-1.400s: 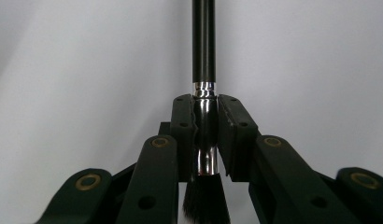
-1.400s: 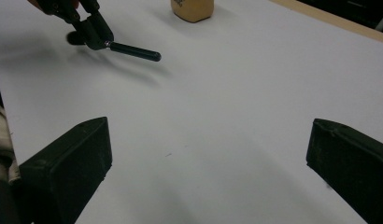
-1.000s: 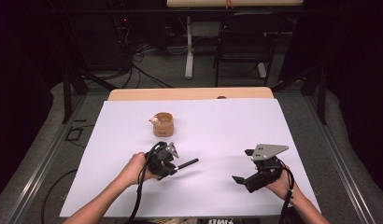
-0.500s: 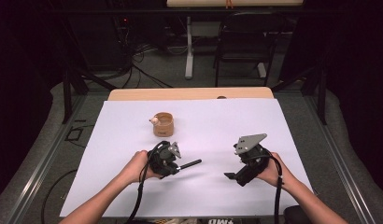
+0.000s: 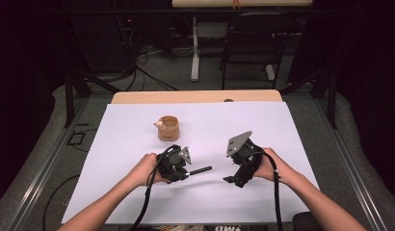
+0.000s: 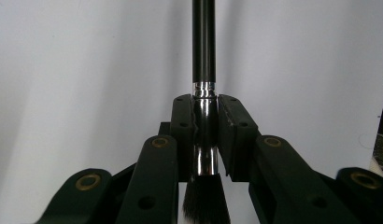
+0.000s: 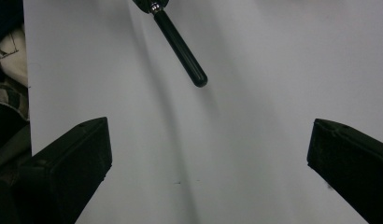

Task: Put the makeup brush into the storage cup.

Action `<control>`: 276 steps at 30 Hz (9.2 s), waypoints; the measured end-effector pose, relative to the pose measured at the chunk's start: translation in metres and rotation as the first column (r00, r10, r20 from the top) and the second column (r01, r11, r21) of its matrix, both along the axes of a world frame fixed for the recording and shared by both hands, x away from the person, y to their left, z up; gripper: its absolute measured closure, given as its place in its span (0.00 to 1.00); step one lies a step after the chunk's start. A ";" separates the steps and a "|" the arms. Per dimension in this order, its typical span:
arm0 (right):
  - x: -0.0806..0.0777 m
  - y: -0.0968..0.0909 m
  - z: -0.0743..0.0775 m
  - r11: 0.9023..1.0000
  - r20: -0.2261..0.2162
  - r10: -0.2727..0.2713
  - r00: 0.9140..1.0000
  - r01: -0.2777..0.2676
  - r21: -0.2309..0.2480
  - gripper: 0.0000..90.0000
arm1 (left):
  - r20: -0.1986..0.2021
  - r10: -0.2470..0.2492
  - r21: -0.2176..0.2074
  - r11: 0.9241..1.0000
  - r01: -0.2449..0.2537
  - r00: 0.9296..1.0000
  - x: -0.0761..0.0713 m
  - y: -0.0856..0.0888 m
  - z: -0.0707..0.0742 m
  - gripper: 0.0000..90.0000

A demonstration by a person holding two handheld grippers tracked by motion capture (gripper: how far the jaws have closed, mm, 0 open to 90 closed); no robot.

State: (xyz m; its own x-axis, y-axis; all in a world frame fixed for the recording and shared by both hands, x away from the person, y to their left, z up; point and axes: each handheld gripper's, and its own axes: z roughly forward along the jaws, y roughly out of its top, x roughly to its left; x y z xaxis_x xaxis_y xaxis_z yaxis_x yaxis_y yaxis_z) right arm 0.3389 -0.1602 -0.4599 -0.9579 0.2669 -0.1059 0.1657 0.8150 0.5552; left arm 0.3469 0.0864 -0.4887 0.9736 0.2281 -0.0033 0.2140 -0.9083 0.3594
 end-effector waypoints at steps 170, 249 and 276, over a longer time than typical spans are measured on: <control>-0.015 0.029 -0.033 0.857 0.031 -0.231 0.972 0.189 0.480 0.88 | 0.066 0.424 -0.649 0.706 -0.283 0.903 -0.012 0.048 -0.005 0.00; -0.009 0.041 -0.041 0.868 -0.020 -0.232 0.973 0.216 0.447 0.16 | 0.070 0.357 -0.765 0.618 -0.179 0.932 -0.017 0.051 0.009 0.87; -0.017 -0.003 -0.029 0.854 0.053 -0.236 0.970 0.181 0.488 0.02 | 0.093 0.383 -0.750 0.634 -0.189 0.919 -0.017 0.065 0.009 0.87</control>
State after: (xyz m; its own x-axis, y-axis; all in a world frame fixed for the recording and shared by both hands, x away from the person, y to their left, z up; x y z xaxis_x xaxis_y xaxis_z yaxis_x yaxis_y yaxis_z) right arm 0.3224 -0.1632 -0.4889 -0.8641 0.5031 -0.0128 0.2195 0.3997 0.8900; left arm 0.3302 0.1514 -0.4798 0.8528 0.5156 -0.0826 0.2435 -0.2527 0.9364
